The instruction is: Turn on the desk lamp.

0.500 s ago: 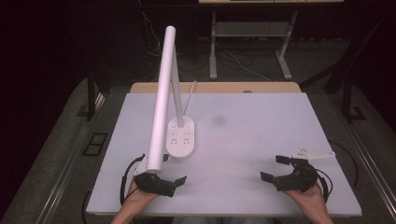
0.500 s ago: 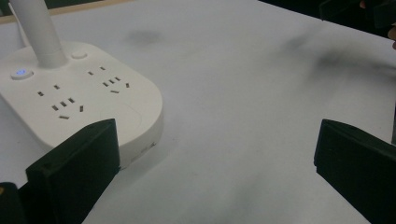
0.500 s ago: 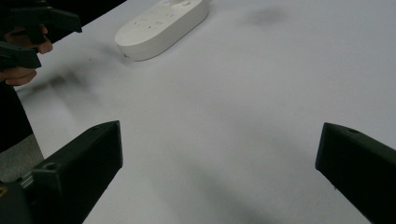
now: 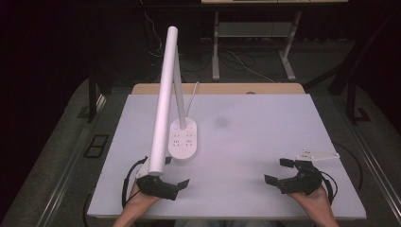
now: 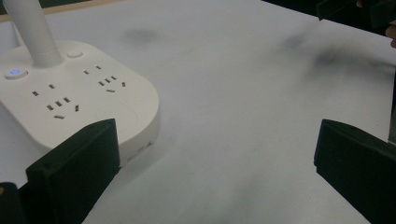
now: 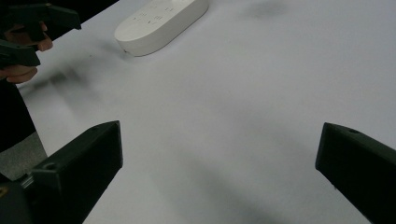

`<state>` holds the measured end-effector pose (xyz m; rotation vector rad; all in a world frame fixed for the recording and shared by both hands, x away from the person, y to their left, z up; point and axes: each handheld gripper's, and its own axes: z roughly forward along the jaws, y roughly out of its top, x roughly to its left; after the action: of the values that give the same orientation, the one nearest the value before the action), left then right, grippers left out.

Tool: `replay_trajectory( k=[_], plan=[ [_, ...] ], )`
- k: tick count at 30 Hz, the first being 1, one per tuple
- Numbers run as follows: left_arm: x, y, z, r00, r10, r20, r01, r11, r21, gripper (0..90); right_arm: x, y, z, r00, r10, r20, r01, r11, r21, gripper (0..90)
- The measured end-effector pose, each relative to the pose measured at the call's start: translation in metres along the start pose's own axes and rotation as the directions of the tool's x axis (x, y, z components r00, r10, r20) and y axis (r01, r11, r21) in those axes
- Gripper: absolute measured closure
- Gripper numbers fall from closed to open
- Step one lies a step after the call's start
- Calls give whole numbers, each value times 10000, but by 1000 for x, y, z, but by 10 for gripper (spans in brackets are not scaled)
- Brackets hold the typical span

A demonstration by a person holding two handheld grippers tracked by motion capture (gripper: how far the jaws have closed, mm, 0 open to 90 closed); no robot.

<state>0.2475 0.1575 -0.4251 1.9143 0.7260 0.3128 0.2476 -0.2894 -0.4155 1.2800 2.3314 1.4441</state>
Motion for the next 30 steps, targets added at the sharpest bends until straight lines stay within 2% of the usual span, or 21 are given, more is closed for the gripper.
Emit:
replay_trajectory(
  k=[14,23,30],
  plan=[
    [1,0,-1,10000,-96,-23,96,10000,-19,0,-2,3,-1,9999,-91,-57,92,9999,102,1],
    [2,-1,-3,9996,-238,-122,236,9997,-109,0,-1,7,0,9999,-97,-139,102,9993,370,1],
    [2,-1,-3,9995,-261,-153,260,9996,-66,0,1,19,2,9993,-311,-208,319,9988,380,1]
  ],
)
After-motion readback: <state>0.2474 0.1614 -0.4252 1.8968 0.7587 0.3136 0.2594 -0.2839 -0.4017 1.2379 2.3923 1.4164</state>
